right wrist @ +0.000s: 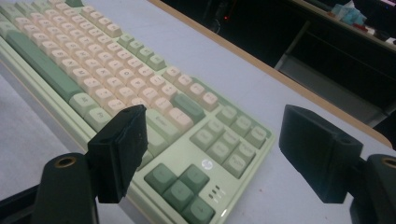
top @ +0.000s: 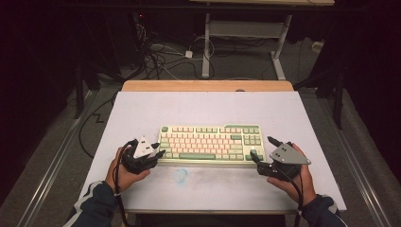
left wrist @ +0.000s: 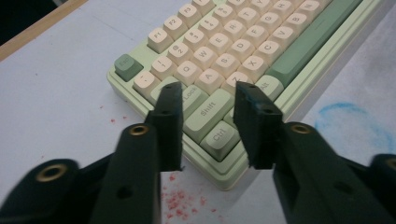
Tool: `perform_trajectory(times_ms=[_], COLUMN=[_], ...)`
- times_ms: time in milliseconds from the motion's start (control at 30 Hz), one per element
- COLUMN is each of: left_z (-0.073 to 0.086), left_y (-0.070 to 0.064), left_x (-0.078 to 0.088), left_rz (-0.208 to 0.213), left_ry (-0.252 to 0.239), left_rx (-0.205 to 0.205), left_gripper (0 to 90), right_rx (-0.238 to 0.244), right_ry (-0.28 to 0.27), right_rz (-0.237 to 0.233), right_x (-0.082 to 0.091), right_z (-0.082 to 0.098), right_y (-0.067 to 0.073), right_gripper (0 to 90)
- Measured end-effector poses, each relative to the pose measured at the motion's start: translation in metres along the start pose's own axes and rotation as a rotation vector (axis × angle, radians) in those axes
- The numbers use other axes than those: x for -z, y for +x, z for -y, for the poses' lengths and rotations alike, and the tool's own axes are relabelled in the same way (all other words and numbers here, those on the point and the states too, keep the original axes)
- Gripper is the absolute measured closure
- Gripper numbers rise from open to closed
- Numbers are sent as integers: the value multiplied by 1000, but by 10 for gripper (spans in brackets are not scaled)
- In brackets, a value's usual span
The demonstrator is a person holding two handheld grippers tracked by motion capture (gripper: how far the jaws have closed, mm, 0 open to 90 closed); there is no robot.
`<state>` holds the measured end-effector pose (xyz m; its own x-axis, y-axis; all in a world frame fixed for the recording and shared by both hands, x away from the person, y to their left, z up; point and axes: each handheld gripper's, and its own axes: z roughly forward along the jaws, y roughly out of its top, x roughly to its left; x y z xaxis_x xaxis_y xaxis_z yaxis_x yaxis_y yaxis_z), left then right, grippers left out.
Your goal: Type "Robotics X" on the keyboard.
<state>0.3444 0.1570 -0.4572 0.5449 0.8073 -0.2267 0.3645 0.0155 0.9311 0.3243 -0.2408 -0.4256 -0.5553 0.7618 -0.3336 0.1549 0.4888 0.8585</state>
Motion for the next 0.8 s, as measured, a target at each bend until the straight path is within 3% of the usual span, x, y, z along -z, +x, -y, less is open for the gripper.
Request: perform_trajectory(times_ms=[167, 400, 567, 800], left_z=[-11, -26, -28, -22], left_y=[-6, -21, -40, -61], left_x=[-1, -18, -37, -66], left_rz=[66, 100, 137, 166], left_ry=[18, 38, 81, 153], left_rx=[12, 24, -1, -51], left_gripper=[864, 871, 871, 870], right_rx=[-13, -9, -17, 5], right_ry=[24, 38, 46, 64], right_rz=[0, 8, 11, -8], right_x=[9, 19, 18, 13], right_z=[11, 21, 23, 25], right_y=[3, 8, 6, 10], right_gripper=[251, 259, 258, 258])
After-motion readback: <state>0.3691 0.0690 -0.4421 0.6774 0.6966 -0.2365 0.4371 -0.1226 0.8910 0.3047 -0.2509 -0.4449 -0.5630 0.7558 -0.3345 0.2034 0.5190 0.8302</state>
